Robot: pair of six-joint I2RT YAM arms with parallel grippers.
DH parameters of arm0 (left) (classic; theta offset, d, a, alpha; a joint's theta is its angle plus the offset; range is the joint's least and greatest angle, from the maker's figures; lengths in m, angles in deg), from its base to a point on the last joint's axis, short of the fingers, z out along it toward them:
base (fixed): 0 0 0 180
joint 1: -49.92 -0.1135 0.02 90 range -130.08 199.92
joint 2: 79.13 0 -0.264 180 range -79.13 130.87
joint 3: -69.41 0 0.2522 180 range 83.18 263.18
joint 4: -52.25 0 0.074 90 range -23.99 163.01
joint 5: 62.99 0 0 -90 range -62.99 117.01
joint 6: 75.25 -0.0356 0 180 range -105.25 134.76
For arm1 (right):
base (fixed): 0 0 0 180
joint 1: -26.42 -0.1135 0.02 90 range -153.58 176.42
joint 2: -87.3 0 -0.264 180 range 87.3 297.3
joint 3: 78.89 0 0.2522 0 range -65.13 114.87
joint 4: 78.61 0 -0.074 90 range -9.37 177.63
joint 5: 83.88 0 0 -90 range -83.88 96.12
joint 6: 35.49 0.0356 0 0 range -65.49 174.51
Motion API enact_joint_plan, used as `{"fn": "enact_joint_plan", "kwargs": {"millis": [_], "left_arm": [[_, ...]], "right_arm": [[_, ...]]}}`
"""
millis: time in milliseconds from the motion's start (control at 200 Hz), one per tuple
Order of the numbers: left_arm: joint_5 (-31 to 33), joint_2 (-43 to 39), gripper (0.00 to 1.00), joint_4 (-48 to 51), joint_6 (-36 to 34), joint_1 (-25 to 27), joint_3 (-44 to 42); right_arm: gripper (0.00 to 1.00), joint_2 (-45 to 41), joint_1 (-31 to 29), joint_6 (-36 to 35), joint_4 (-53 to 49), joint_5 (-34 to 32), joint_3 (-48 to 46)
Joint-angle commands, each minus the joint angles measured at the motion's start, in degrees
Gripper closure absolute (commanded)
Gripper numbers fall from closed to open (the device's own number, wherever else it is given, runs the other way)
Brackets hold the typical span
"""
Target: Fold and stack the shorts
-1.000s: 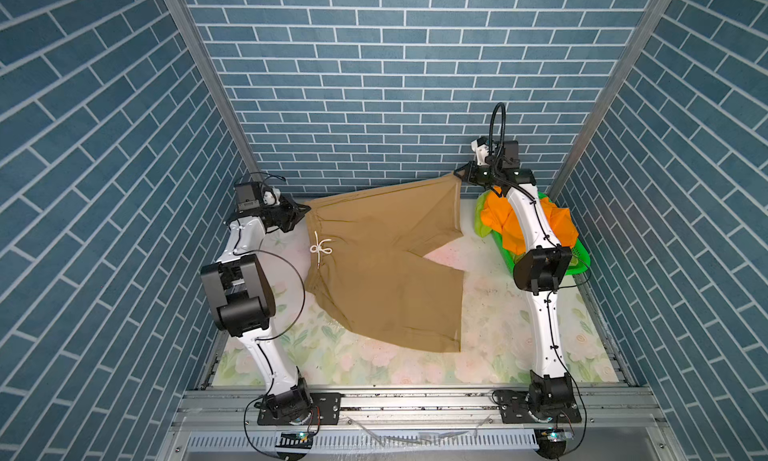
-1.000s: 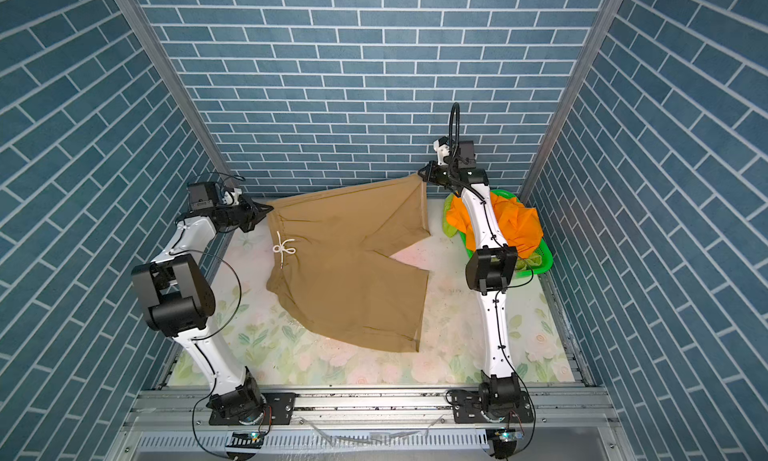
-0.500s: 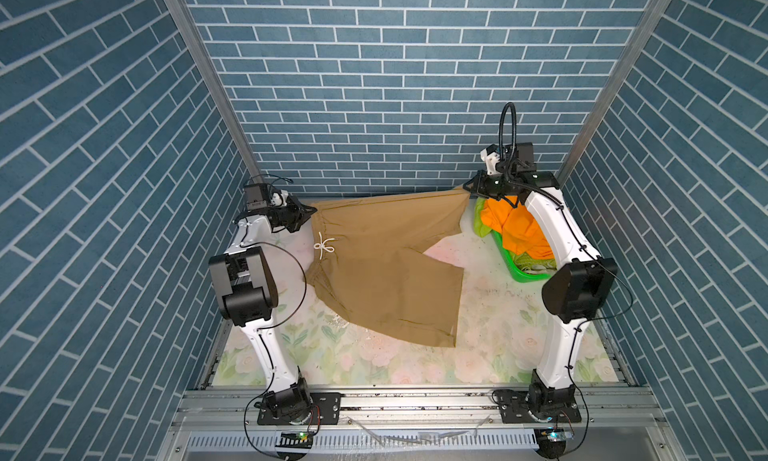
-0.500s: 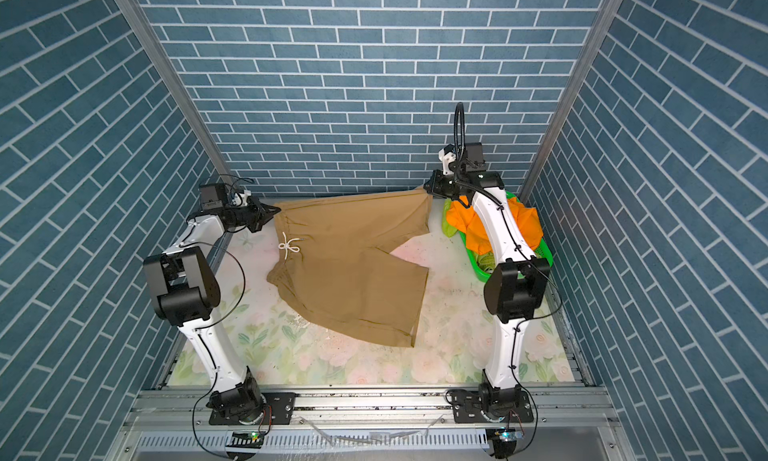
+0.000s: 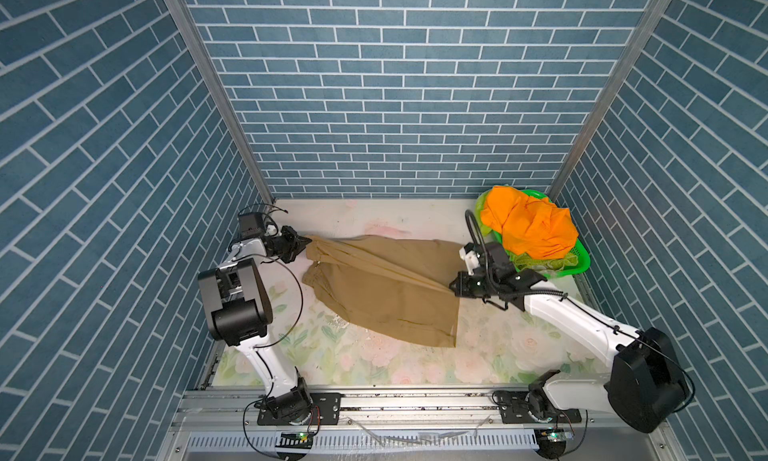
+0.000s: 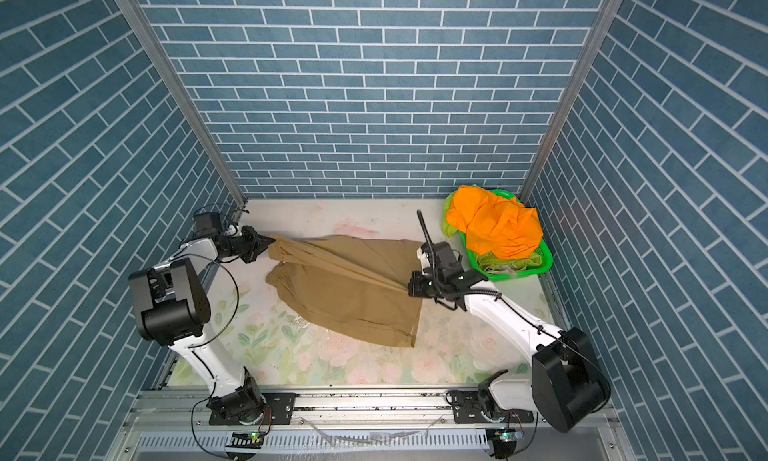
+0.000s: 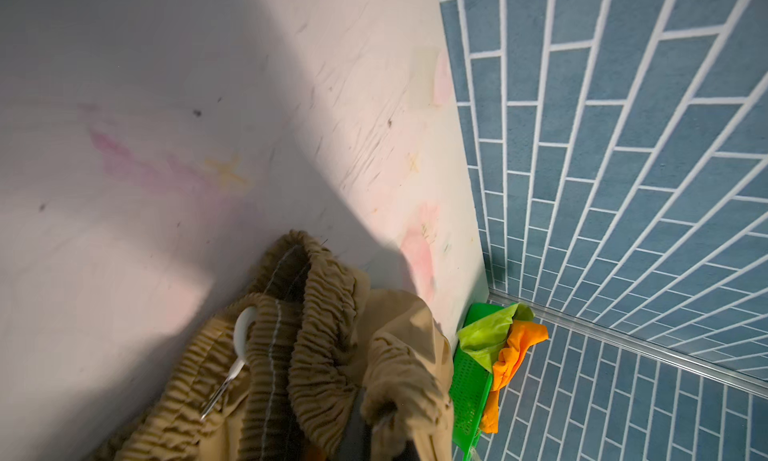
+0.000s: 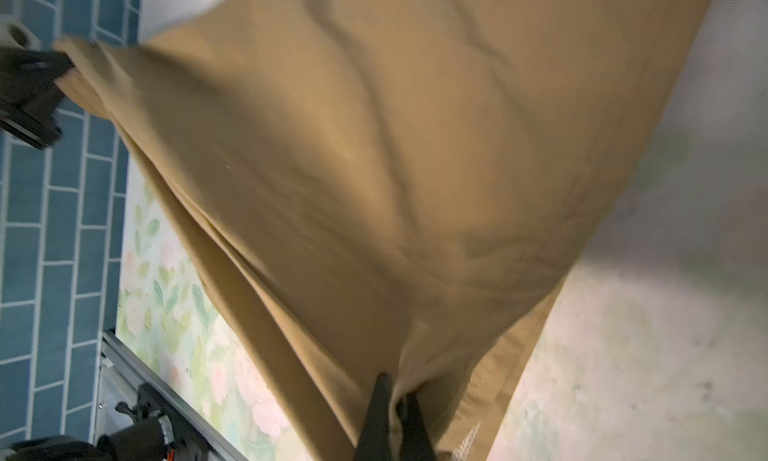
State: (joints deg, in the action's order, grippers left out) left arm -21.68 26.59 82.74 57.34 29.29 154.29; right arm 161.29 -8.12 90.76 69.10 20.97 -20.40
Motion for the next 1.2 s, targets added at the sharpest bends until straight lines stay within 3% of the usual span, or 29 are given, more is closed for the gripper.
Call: {"fn": "enact_joint_plan", "kwargs": {"millis": [0,90,195,400,510,650,760,920,1195], "left_arm": [[2.92,-3.49,0.81,-3.75,-0.52,-2.18,-3.11],[3.02,-6.29,0.74,-3.97,-1.11,-2.54,-6.47],[4.49,-8.63,0.55,-1.93,-2.68,-3.02,-8.75],[6.76,-11.77,0.30,-0.36,-3.33,-4.33,-10.82],[5.27,-13.11,0.01,-1.05,-1.71,-4.38,-11.41],[-0.83,-15.56,0.00,-12.94,8.69,-2.54,-17.84],[-2.28,-16.98,0.00,-13.82,10.45,1.46,-20.27],[-4.54,-19.35,0.00,-21.85,19.40,4.10,-26.69],[2.48,-28.59,0.00,0.16,5.37,4.02,-22.06]], "right_arm": [[1.00,-1.76,-2.25,7.28,4.18,-5.34,-6.37],[1.00,-0.22,-3.40,9.21,7.91,-5.01,-10.28],[1.00,2.98,-3.43,9.14,10.15,-5.56,-12.68],[1.00,9.43,-0.97,6.16,10.05,-6.30,-11.50],[1.00,12.92,4.60,3.77,10.54,-4.82,-10.52],[1.00,19.41,11.52,-1.18,8.10,-3.50,-4.03],[1.00,24.73,14.47,-4.22,4.63,-3.63,4.18],[1.00,30.14,17.18,-7.86,0.02,-4.88,16.05],[1.00,28.34,17.59,-11.06,-6.04,-5.40,24.71]]}}
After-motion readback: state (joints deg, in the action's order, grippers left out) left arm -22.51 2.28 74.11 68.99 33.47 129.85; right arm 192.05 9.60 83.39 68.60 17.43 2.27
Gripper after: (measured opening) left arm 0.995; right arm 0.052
